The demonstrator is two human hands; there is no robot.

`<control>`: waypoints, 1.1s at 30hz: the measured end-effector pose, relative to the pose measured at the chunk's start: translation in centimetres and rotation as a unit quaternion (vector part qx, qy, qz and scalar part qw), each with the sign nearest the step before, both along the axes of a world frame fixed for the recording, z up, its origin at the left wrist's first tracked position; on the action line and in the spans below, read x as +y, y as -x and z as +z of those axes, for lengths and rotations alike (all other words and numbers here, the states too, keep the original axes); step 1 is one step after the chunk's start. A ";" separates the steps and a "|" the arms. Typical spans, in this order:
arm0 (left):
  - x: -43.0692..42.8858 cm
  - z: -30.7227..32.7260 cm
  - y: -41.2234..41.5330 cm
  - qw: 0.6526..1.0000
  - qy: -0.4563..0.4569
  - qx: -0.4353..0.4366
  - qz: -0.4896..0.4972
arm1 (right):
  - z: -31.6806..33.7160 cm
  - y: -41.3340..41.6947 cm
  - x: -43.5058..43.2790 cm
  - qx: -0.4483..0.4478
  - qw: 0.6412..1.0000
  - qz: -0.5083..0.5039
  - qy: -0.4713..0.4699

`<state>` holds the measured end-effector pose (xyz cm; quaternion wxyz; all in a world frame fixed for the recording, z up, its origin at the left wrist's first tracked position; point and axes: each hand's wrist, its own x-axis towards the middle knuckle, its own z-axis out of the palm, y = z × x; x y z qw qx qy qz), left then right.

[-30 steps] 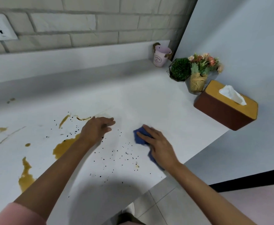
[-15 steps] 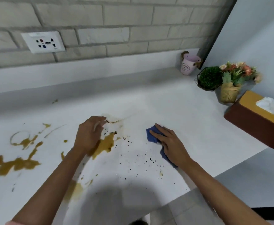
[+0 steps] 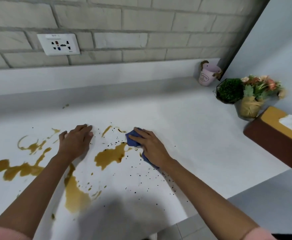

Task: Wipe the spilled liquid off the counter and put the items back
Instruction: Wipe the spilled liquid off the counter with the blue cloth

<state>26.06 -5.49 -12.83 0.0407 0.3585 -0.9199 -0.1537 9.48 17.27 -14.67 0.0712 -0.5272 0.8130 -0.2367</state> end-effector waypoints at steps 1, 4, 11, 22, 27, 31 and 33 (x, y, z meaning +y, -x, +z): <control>0.0 0.0 -0.1 1.000 0.004 -0.006 -0.003 | 0.0 0.9 1.2 0.009 1.000 -0.014 0.001; -0.1 0.1 -0.1 1.000 0.001 -0.026 -0.012 | 0.6 5.2 2.6 0.021 0.992 -0.126 0.007; -0.2 0.2 0.5 0.998 0.003 -0.055 -0.011 | 0.2 0.4 -3.9 0.002 0.998 -0.064 0.013; -0.4 0.1 0.2 0.997 -0.014 -0.064 -0.033 | 1.3 4.2 -1.6 -0.006 0.992 -0.128 0.011; -0.4 0.1 0.1 0.997 -0.008 -0.074 -0.033 | 0.6 -2.8 -3.4 -0.049 0.997 -0.042 0.032; -0.3 0.3 0.1 0.996 -0.013 -0.085 -0.032 | 2.8 -3.6 -0.5 -0.140 0.989 0.018 0.034; -0.3 0.3 0.0 0.995 -0.015 -0.093 -0.036 | 4.7 -2.1 1.8 -0.193 0.979 -0.022 0.070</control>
